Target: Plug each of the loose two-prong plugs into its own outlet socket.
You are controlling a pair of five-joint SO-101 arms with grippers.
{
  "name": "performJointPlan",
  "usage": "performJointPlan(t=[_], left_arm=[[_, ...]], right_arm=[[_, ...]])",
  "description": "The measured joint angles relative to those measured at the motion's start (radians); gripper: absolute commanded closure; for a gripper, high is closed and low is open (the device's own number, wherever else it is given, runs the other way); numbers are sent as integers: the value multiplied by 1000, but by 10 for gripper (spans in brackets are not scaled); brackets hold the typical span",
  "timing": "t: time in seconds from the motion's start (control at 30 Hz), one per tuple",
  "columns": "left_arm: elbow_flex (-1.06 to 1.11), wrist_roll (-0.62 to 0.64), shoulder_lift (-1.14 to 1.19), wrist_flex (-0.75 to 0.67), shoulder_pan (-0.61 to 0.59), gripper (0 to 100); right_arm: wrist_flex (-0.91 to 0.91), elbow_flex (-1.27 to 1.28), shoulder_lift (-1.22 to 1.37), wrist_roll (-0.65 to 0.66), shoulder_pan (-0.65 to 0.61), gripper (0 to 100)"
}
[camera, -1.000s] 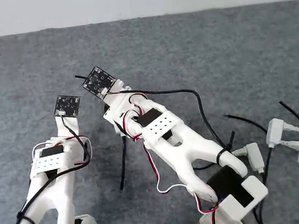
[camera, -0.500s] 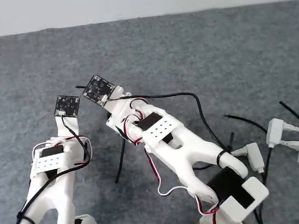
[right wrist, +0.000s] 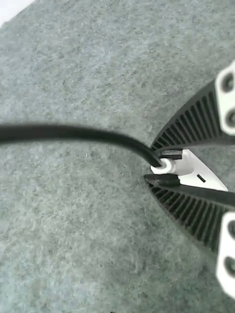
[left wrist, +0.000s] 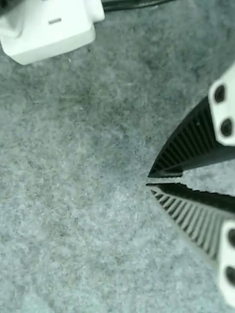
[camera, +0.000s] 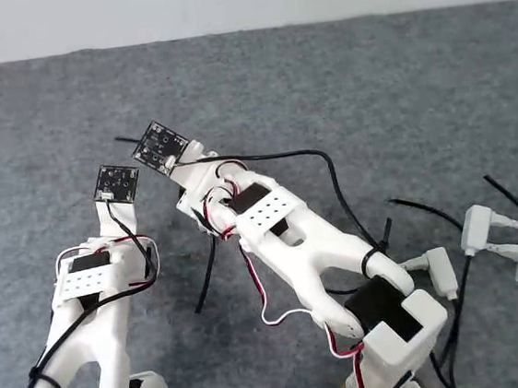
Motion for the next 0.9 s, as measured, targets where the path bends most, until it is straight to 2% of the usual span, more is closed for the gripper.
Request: performJointPlan(t=[0.63, 0.9], left_arm=[[0, -2, 0, 0, 0, 987], [0, -2, 0, 0, 0, 987]], right_arm=[[34, -11, 32, 270, 26, 990], [34, -23, 46, 293, 26, 990]])
